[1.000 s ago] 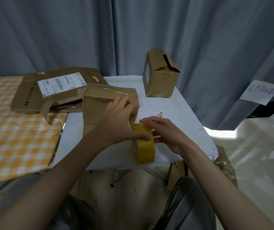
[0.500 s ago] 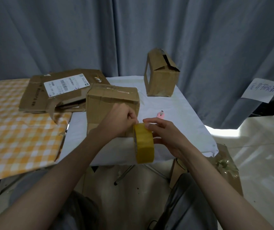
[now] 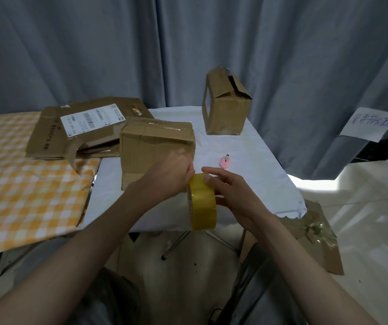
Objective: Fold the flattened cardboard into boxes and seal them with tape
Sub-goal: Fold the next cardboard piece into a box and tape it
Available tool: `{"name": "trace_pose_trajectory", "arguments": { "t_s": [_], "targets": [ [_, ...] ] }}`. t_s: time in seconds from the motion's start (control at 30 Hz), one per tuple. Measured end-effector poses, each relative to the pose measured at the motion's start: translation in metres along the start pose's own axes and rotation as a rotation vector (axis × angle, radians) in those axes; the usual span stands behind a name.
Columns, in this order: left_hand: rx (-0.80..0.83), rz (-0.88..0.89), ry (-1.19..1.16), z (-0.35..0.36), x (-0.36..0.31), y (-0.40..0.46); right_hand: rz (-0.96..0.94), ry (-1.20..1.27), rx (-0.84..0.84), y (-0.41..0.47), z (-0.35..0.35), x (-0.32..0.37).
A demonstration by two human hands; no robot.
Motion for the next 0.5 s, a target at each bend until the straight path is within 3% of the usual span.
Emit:
{"name": "trace_pose_trajectory", "arguments": {
  "t_s": [0.23, 0.33, 0.5],
  "targets": [
    [-0.004, 0.008, -0.193, -0.006, 0.007, -0.001, 0.020, 0.027, 0.067, -0.005, 0.002, -0.004],
    [0.068, 0.041, -0.127, -0.007, 0.000, -0.002, 0.008, 0.052, 0.042, -0.004, 0.003, -0.003],
    [0.048, -0.006, -0.119, -0.010, 0.003, -0.001, -0.015, 0.057, 0.040, -0.003, 0.009, -0.003]
  ]
}}
Point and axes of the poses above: each hand's wrist, its own y-axis towards the middle knuckle, its own z-axis out of the palm, x = y × z, the point moved 9 cm from there along y, towards the middle knuckle, and after that the axes turned 3 degrees about x, right-handed, at the moved point
